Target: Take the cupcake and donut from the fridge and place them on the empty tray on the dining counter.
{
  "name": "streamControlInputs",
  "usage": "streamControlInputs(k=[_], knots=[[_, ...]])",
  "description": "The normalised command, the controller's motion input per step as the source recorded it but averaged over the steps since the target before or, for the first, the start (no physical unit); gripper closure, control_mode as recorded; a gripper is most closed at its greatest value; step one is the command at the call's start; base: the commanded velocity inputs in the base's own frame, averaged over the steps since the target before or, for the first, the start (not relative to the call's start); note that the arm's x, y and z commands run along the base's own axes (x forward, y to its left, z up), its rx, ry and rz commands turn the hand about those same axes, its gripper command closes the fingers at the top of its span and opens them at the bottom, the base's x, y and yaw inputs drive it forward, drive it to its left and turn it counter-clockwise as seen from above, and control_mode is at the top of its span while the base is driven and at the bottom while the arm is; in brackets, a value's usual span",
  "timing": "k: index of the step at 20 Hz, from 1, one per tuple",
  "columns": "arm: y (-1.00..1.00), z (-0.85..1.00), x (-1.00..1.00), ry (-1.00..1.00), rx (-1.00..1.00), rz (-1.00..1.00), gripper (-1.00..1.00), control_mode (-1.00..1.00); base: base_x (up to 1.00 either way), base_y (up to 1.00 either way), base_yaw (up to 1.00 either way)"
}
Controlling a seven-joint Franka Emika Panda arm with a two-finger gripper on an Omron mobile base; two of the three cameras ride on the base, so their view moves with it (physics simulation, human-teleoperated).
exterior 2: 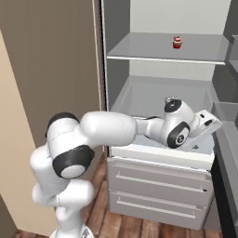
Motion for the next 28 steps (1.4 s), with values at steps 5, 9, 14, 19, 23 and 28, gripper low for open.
streamControlInputs(k=[5,9,14,19,23,28], knots=[[-0.52,0.26,-0.69,-0.49,0.17,0.07,-1.00,-1.00,0.00,0.00,0.00],[0.10,0.84,-0.75,-0.66,0.11,0.21,-1.00,-1.00,0.00,0.00,0.00],[0.24,1.00,-0.78,-0.17,0.18,0.25,-1.00,-1.00,0.00,0.00,0.00],[0.61,1.00,-0.53,0.07,0.24,0.23,-1.00,-1.00,0.00,0.00,0.00],[0.95,0.71,-0.24,0.18,0.16,0.15,-1.00,-1.00,0.00,0.00,0.00],[1.00,-0.06,0.01,-0.05,0.19,0.03,-1.00,-1.00,0.00,0.00,0.00]])
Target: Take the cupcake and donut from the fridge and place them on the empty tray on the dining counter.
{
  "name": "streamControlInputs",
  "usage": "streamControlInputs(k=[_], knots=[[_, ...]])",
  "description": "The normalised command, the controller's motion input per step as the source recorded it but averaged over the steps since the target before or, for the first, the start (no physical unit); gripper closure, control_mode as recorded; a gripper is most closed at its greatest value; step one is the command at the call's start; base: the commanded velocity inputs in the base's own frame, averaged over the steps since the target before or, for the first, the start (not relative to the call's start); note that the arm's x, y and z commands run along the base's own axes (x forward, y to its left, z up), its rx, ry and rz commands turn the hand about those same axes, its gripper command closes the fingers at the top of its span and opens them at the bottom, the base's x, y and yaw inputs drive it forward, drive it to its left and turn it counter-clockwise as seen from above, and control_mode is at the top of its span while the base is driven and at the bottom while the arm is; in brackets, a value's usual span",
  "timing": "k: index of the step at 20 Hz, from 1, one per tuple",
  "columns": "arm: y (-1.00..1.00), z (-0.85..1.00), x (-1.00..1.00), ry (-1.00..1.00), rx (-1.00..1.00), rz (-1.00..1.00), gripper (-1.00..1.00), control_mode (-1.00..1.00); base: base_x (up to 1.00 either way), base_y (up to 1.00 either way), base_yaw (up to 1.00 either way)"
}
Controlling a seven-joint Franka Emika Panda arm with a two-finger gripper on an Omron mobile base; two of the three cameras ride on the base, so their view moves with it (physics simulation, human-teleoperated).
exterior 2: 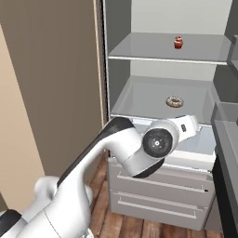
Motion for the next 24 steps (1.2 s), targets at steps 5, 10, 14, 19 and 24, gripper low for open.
streamControlInputs(k=[5,10,14,19,24], knots=[[0.90,-0.01,0.00,-0.26,0.26,-0.01,-1.00,-1.00,0.00,0.00,0.00],[0.85,0.08,0.00,0.03,0.27,0.00,-1.00,-1.00,0.00,0.00,0.00],[0.75,0.03,0.00,0.17,0.31,0.00,-1.00,-1.00,0.00,0.00,0.00],[0.40,0.06,-0.08,0.12,0.26,-0.02,-1.00,-1.00,0.00,0.00,0.00],[0.04,0.04,-0.25,-0.09,0.01,-0.16,-1.00,-1.00,0.00,0.00,0.00]])
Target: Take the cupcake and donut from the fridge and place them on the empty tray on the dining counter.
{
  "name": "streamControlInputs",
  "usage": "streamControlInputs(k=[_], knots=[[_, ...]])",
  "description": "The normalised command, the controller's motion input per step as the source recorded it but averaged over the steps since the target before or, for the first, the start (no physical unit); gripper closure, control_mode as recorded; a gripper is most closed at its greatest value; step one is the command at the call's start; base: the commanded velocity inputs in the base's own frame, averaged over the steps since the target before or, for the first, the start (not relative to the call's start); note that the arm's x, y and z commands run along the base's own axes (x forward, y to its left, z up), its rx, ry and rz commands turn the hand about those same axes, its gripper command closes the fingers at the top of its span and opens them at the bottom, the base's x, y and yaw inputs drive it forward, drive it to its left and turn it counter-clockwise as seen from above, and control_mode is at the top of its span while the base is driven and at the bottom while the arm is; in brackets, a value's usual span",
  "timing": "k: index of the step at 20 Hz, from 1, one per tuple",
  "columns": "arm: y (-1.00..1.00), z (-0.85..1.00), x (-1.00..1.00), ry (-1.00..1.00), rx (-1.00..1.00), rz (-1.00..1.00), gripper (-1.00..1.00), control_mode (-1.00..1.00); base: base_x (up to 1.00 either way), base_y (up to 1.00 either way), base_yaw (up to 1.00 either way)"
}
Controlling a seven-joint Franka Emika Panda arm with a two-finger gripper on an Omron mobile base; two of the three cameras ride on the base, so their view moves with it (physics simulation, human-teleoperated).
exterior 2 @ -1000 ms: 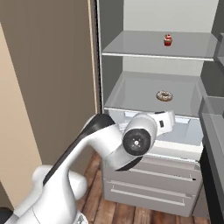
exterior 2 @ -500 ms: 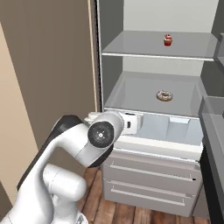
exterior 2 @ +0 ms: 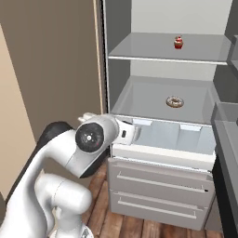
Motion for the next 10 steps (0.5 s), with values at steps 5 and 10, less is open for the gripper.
streamControlInputs(k=[5,10], knots=[[0.90,-0.04,-0.04,0.03,-0.01,-0.08,-1.00,-1.00,0.00,0.00,0.00],[0.19,0.00,-0.03,0.06,0.00,-0.02,-1.00,-1.00,0.00,0.00,0.00]])
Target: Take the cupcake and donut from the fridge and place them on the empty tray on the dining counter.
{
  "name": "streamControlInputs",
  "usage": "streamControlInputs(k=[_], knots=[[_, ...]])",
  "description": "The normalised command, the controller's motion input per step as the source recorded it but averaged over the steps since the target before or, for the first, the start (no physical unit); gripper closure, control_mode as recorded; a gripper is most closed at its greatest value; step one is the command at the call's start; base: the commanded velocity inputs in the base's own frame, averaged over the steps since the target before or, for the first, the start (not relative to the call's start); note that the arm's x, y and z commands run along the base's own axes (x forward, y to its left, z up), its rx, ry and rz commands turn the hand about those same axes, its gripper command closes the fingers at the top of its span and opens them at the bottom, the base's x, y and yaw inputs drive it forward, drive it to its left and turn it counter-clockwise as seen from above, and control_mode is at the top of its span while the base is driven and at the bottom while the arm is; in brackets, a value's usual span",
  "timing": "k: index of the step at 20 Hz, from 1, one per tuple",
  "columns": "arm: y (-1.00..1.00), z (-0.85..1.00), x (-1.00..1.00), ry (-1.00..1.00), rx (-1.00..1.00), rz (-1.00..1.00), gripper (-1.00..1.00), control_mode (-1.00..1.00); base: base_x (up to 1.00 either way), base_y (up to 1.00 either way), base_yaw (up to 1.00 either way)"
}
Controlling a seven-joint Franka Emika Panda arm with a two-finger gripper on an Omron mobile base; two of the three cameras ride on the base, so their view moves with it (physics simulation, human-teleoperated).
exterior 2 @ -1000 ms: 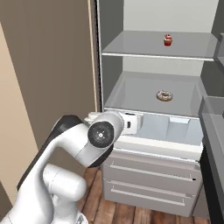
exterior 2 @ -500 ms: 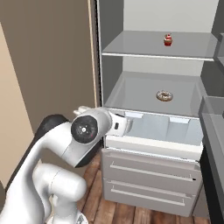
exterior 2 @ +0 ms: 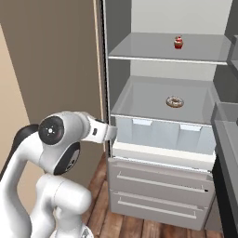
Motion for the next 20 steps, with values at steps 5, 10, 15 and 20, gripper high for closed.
streamControlInputs(k=[5,10,15,20], knots=[[-0.30,0.02,-0.01,0.00,0.00,0.00,-1.00,-1.00,0.00,0.00,0.00],[0.00,0.00,0.00,0.00,0.00,0.00,-1.00,-1.00,0.00,0.00,0.00],[0.00,0.00,0.00,0.00,0.00,0.00,-1.00,1.00,-0.03,-0.08,0.00],[0.00,0.00,0.00,0.00,0.00,0.00,-1.00,1.00,-0.10,-0.61,0.00]])
